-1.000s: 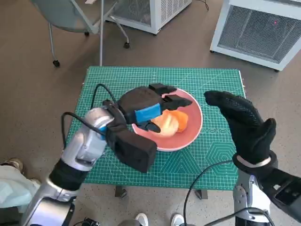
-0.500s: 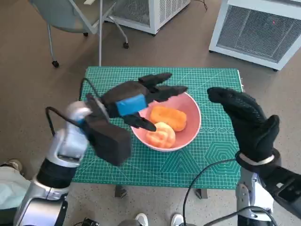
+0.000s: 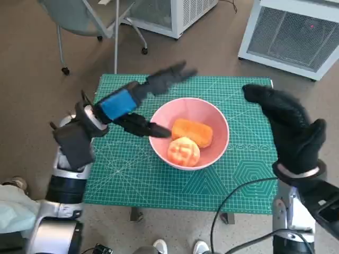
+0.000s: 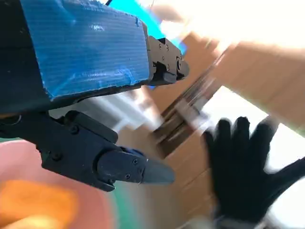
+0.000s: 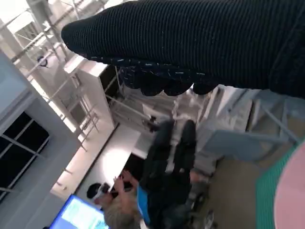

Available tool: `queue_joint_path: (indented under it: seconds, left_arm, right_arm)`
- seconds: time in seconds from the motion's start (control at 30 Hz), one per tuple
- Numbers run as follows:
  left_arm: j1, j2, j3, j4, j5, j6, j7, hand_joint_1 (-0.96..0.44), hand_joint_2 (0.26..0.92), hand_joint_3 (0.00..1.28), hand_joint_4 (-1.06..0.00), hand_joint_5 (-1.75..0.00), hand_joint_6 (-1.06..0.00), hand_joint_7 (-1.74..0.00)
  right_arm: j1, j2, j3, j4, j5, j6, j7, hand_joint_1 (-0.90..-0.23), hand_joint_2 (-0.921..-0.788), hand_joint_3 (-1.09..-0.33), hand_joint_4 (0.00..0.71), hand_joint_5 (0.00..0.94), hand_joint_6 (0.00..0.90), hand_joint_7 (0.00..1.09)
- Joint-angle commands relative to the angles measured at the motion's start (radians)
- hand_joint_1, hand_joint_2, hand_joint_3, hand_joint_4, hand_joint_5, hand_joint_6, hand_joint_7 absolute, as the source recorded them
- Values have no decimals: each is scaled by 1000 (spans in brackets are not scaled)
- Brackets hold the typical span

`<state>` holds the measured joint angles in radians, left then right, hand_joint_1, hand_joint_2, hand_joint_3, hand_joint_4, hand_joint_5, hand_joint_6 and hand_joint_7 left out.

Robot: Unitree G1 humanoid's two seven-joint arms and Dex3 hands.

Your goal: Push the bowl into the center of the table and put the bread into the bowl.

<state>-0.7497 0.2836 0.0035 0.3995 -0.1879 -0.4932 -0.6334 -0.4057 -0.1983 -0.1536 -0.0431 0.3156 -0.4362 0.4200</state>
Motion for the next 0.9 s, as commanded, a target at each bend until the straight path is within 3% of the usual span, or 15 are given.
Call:
queue_joint_path:
  seconds: [0.03, 0.4, 0.9]
  left_arm:
    - [-2, -71, 42, -28, -76, 1, 48, -849, 921, 529, -71, -30, -239, -40]
    - [52, -158, 66, -110, -176, 43, 73, -789, 921, 406, -120, -35, -260, -70]
    - [71, -190, 55, -157, -183, 65, 66, -747, 921, 377, -106, -15, -253, -86]
  right_arm:
    - [-38, -19, -2, -2, -17, 15, -15, -667, -921, -678, 44, 12, -1, 425]
    - [-124, -26, 0, 57, 2, -7, 1, -664, -921, -675, 35, 5, -1, 424]
    - [-147, -42, 6, 79, -12, -10, 0, -654, -921, -681, 35, 3, -1, 406]
